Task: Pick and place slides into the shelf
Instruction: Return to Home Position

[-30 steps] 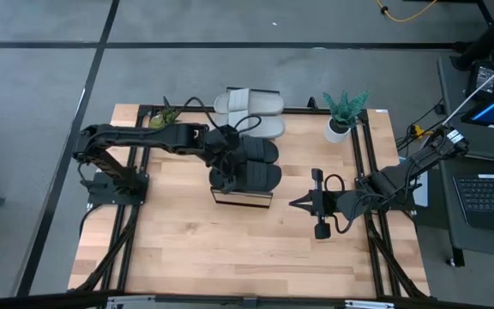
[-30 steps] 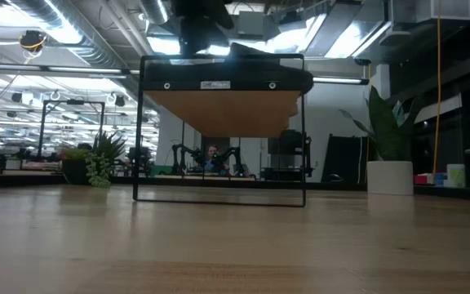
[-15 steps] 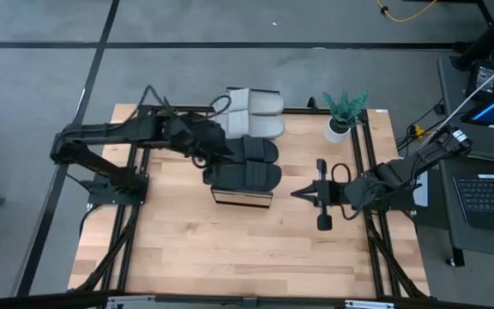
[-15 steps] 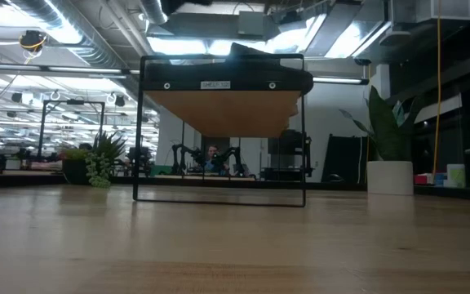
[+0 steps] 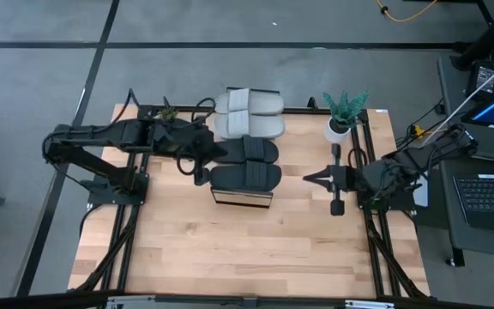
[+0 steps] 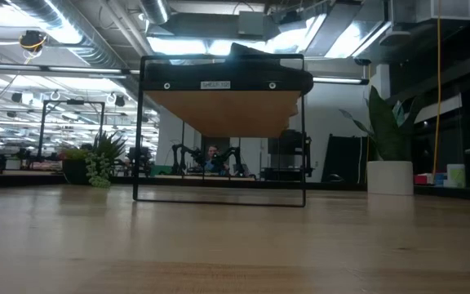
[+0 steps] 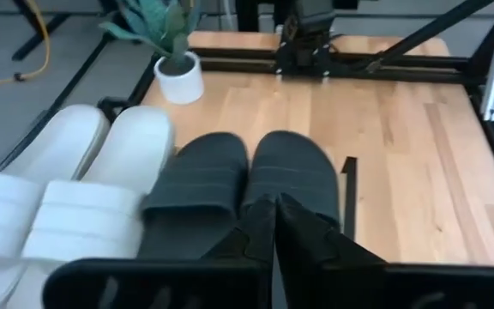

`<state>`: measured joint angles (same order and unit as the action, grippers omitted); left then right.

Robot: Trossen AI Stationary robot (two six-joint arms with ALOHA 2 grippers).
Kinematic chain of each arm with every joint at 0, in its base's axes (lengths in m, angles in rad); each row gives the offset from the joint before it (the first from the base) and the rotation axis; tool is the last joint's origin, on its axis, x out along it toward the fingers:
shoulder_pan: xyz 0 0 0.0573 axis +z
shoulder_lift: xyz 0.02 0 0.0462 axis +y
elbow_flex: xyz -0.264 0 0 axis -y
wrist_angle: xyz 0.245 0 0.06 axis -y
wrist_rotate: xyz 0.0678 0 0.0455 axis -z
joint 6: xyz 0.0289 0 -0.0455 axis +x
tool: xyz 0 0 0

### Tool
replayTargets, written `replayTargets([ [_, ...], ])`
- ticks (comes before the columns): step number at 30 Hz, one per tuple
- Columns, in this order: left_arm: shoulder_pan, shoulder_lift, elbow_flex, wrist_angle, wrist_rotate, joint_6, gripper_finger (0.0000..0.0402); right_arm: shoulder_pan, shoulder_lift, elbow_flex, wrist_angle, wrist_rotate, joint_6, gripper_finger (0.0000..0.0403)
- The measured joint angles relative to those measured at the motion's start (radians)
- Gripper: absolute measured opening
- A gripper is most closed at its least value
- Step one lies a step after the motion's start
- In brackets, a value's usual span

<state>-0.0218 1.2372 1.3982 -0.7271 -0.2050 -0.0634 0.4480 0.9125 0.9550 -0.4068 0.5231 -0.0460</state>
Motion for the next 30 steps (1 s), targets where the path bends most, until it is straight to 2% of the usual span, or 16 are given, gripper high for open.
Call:
replayTargets([
  [3,-0.026,-0.028,-0.092,0.105,-0.002,0.014,0.0003,0.0,-0.013,-0.027,0.011,-0.002,-0.005,0.0003],
  [7,-0.058,-0.115,-0.291,0.248,0.0,-0.001,0.0002,0.0,-0.036,-0.148,0.095,-0.025,0.021,0.0003],
  [13,-0.092,-0.329,-0.606,0.504,-0.014,-0.082,0.0004,0.0,-0.087,-0.359,0.329,-0.104,0.06,0.0003],
  [19,-0.11,-0.541,-0.856,0.735,-0.014,-0.075,0.0001,0.0,-0.103,-0.473,0.517,-0.16,0.053,0.0003],
  [26,-0.11,-0.732,-1.074,0.811,-0.014,-0.058,0.0001,0.0,-0.104,-0.497,0.541,-0.169,0.013,0.0003],
  [30,-0.11,-0.859,-1.133,0.812,-0.014,-0.027,0.0002,-0.001,-0.118,-0.497,0.565,-0.243,-0.025,0.0003],
])
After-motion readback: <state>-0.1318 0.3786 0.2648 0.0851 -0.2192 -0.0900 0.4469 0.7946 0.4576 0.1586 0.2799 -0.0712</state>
